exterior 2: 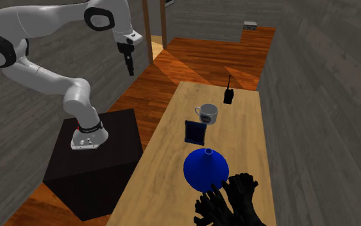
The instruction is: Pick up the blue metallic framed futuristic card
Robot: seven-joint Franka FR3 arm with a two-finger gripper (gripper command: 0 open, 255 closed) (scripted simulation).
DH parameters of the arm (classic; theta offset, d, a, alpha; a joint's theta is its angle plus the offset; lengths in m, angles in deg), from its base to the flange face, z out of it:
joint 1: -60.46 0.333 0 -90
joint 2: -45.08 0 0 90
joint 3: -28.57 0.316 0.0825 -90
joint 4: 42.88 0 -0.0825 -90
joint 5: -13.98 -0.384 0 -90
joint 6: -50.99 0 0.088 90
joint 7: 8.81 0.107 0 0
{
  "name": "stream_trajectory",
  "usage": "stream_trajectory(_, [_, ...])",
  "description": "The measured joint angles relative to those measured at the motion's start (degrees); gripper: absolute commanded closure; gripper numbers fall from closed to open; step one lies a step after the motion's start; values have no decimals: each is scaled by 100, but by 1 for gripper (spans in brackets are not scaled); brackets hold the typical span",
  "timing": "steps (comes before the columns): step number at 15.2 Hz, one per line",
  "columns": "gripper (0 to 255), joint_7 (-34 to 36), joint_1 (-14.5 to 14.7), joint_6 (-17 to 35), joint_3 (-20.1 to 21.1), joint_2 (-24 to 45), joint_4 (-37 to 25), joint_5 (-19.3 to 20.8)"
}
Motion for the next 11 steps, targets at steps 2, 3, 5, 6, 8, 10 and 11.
stream_trajectory(2, [0,-13,-23,55,-42,83,-27,10])
stream_trajectory(3, [0,-31,-57,134,-108,219,-81,21])
stream_trajectory(5, [0,-55,-129,370,-244,516,-134,24])
stream_trajectory(6, [0,-88,-174,446,-335,664,-204,36])
stream_trajectory(8, [0,-131,-242,639,-501,1048,-387,24])
stream_trajectory(10, [0,-179,-307,761,-672,1408,-619,1])
stream_trajectory(11, [0,-195,-331,842,-747,1594,-718,-26])
